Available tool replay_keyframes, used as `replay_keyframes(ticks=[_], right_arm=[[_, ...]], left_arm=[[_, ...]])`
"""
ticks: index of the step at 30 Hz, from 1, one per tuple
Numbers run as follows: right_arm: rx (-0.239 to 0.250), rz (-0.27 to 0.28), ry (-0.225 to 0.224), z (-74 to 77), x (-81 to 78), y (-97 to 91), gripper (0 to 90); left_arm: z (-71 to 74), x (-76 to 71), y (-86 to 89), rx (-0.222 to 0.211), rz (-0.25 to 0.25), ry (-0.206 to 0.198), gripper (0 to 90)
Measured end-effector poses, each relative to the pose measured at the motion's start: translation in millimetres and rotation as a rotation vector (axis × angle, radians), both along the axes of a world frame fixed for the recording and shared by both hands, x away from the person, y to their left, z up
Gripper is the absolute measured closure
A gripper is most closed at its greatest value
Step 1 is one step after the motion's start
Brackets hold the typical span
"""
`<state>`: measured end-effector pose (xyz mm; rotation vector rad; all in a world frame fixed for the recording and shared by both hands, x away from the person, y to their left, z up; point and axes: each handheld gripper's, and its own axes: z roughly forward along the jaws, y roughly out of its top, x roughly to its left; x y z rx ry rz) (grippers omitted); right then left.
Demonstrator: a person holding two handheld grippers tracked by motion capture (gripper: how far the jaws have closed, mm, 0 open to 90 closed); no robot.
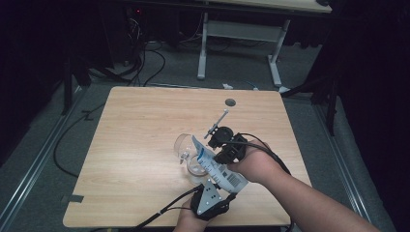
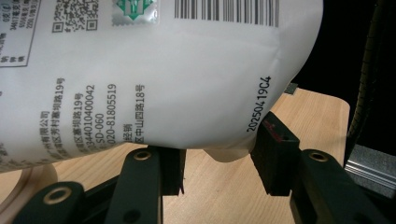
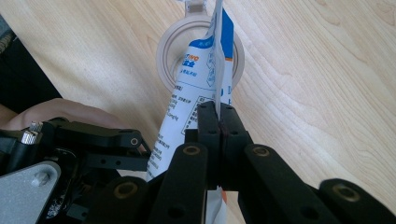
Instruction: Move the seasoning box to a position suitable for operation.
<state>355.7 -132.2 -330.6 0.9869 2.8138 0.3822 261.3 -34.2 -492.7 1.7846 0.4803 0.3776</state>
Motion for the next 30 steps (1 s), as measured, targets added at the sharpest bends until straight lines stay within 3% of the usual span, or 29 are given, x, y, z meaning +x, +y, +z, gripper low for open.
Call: replay_keyframes(ticks=[30], right_arm=[[-0.01,0.016,-0.007,0.5,2.0,4.4,89.8]], left_arm=[[1.7,1.5,1.2,-0.011,0.0,0.009,58.4]])
